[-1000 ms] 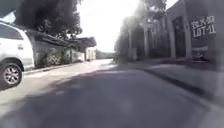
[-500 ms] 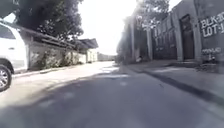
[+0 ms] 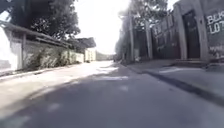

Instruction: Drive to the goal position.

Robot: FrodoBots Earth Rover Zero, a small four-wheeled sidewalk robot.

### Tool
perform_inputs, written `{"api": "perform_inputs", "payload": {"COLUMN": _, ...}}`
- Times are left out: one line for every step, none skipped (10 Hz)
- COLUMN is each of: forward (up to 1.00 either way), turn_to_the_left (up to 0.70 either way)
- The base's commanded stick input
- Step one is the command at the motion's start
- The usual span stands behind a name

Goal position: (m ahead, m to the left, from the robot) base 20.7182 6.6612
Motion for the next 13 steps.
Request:
{"api": "perform_inputs", "payload": {"forward": 1.00, "turn_to_the_left": 0.00}}
{"api": "perform_inputs", "payload": {"forward": 1.00, "turn_to_the_left": 0.00}}
{"api": "perform_inputs", "payload": {"forward": 1.00, "turn_to_the_left": 0.00}}
{"api": "perform_inputs", "payload": {"forward": 1.00, "turn_to_the_left": 0.00}}
{"api": "perform_inputs", "payload": {"forward": 1.00, "turn_to_the_left": 0.00}}
{"api": "perform_inputs", "payload": {"forward": 1.00, "turn_to_the_left": 0.00}}
{"api": "perform_inputs", "payload": {"forward": 1.00, "turn_to_the_left": 0.00}}
{"api": "perform_inputs", "payload": {"forward": 1.00, "turn_to_the_left": 0.00}}
{"api": "perform_inputs", "payload": {"forward": 1.00, "turn_to_the_left": 0.00}}
{"api": "perform_inputs", "payload": {"forward": 1.00, "turn_to_the_left": 0.00}}
{"api": "perform_inputs", "payload": {"forward": 1.00, "turn_to_the_left": 0.00}}
{"api": "perform_inputs", "payload": {"forward": 1.00, "turn_to_the_left": 0.00}}
{"api": "perform_inputs", "payload": {"forward": 1.00, "turn_to_the_left": 0.00}}
